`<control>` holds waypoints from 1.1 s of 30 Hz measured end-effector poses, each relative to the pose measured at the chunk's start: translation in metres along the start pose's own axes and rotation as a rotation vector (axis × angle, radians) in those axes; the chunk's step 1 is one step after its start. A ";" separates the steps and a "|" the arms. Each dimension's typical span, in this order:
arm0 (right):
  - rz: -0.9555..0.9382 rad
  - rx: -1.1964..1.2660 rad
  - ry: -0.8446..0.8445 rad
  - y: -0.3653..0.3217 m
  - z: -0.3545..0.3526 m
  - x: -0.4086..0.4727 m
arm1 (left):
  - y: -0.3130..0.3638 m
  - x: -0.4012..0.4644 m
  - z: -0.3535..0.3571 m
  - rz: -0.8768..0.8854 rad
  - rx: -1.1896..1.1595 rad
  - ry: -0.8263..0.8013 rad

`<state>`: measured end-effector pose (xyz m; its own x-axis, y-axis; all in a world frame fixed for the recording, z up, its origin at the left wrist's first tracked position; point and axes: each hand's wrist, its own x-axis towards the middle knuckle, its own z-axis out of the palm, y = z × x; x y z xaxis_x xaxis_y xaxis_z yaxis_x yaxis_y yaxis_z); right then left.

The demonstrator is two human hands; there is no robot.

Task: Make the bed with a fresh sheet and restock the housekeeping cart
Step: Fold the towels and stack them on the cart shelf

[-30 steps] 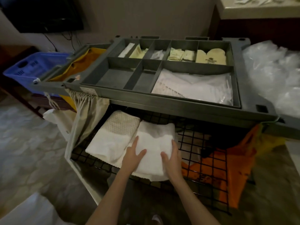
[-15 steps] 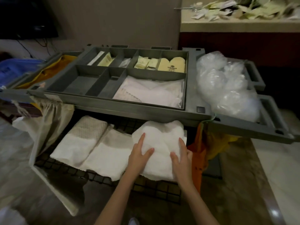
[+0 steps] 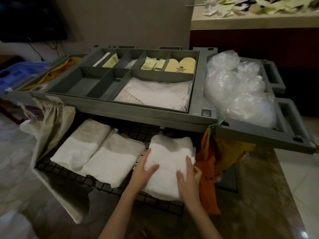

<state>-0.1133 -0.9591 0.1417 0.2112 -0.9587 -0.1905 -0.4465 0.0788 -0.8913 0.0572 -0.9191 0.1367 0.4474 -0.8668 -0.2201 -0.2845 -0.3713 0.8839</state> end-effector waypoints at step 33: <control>-0.855 -0.956 -0.790 0.024 0.024 -0.214 | -0.067 -0.376 0.023 -0.597 0.578 0.769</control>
<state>-0.1487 -0.7455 0.1509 0.9551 -0.2082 -0.2108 -0.2670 -0.9132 -0.3077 -0.1120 -0.5759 0.1507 0.9888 -0.1389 -0.0541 -0.1109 -0.9282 0.3553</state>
